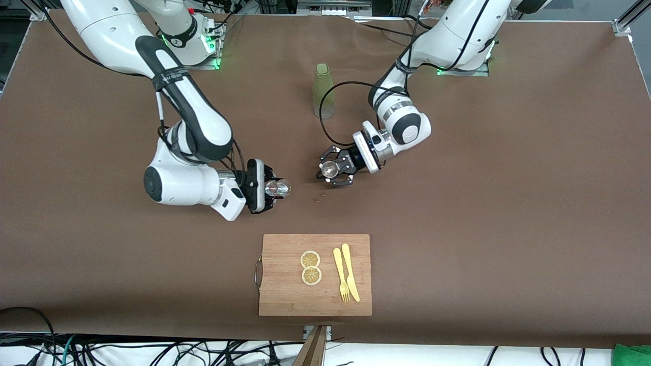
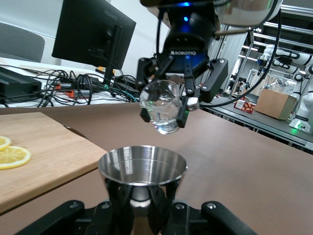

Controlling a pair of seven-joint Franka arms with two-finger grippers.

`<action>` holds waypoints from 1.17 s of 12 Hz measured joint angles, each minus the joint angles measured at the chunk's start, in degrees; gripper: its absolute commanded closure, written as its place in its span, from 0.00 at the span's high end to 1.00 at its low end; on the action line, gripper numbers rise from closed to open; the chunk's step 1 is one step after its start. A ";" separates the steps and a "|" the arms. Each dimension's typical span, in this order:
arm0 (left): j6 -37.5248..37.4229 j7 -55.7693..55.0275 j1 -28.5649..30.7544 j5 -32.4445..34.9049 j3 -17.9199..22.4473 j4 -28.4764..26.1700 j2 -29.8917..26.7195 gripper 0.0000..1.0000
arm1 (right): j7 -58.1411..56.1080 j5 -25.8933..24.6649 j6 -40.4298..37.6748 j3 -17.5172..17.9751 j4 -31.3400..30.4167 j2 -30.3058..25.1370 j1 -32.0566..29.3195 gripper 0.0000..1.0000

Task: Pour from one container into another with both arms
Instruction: 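Carry the beaker and jigger toward each other above the table center, then tilt the beaker with the right gripper to pour into the jigger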

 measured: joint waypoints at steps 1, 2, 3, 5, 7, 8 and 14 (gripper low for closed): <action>0.62 0.01 -0.54 -0.18 0.00 0.55 0.46 0.00 | 1.54 -1.31 0.43 0.68 0.00 -0.05 0.04 0.36; 1.05 0.01 -0.94 -0.26 0.01 1.22 0.94 0.00 | 2.89 -2.41 0.96 1.19 0.01 -0.12 0.06 0.36; 1.48 0.02 -1.30 -0.39 0.02 1.91 1.45 0.00 | 3.68 -2.98 1.16 1.50 0.02 -0.25 0.08 0.36; 2.68 0.03 -1.74 -0.48 0.03 3.42 2.36 0.00 | 4.26 -3.65 1.17 1.86 0.03 -0.69 0.37 0.36; 3.97 0.03 -2.23 -0.70 0.09 4.96 3.20 0.00 | 6.37 -5.52 1.17 2.00 0.02 -1.52 1.14 0.36; 4.37 0.03 -2.57 -1.04 0.11 5.60 3.56 0.00 | 7.56 -6.32 1.14 2.05 0.01 -1.94 1.75 0.36; 6.41 0.03 -3.97 -1.83 0.21 9.62 5.33 0.00 | 8.56 -7.49 1.10 2.07 -2.58 -3.64 3.11 0.37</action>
